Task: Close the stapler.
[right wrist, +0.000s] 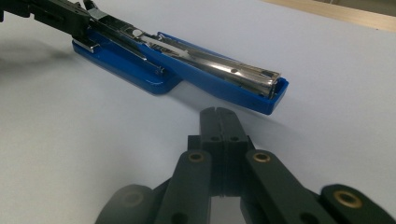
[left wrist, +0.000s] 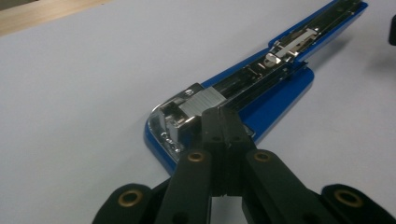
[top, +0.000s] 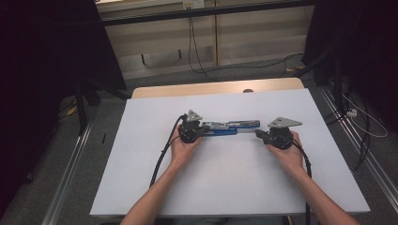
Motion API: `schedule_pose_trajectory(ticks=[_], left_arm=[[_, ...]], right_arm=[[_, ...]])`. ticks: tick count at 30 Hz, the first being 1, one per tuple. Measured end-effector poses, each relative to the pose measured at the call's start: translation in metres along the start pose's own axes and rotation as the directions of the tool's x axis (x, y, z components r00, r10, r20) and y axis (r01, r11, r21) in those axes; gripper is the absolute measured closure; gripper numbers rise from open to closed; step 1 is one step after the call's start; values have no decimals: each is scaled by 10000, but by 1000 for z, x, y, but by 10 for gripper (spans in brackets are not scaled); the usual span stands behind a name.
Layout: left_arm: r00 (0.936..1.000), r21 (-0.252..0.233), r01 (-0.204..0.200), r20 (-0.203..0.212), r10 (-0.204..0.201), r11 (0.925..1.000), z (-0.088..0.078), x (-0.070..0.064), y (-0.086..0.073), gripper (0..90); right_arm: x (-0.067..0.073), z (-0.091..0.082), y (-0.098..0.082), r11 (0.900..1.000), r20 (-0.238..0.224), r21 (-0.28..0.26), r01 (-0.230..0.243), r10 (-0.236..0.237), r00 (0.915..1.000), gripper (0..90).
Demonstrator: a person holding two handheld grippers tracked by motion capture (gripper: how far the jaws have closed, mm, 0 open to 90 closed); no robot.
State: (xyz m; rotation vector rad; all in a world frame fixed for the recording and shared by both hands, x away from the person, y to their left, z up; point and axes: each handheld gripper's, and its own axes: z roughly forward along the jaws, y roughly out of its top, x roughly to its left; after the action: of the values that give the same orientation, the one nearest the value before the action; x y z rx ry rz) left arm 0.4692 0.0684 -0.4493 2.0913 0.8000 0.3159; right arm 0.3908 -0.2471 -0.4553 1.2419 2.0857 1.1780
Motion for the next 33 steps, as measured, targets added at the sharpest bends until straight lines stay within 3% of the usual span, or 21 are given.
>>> schedule_pose_trajectory(ticks=[1, 4, 12, 18, 24, 27, 33], left_arm=[[9998, -45, 154, 90, -153, 9999, 0, 0, 0, 900], [10000, 13, -25, -19, 25, 10000, 0, 0, 0, 900], [10000, 7, 64, 34, -64, 10000, 0, 0, 0, 900], [10000, -10, -23, 4, 23, 10000, 0, 0, 0, 900], [10000, 34, 30, 57, -30, 10000, 0, -1, 0, 900], [9998, 55, -201, 9, 201, 9998, 0, -1, 0, 900], [9998, 35, -168, 44, 168, 9999, 0, -1, 0, 900]], right_arm=[[0, 1, 0, 10000, -9, 22, 4, -4, 10000, 900], [0, 1, 0, 9999, 29, 102, 2, -3, 10000, 900], [-3, 5, 2, 9999, -24, 166, -46, 46, 10000, 900], [-6, 15, 7, 9979, 5, 618, -201, 201, 9998, 900], [-4, 19, 8, 9940, -4, 1090, -28, 29, 10000, 900], [-5, 22, 9, 9927, 38, 1204, 47, -51, 10000, 900], [-7, 25, 11, 9906, 89, 1370, -28, 16, 10000, 900]])
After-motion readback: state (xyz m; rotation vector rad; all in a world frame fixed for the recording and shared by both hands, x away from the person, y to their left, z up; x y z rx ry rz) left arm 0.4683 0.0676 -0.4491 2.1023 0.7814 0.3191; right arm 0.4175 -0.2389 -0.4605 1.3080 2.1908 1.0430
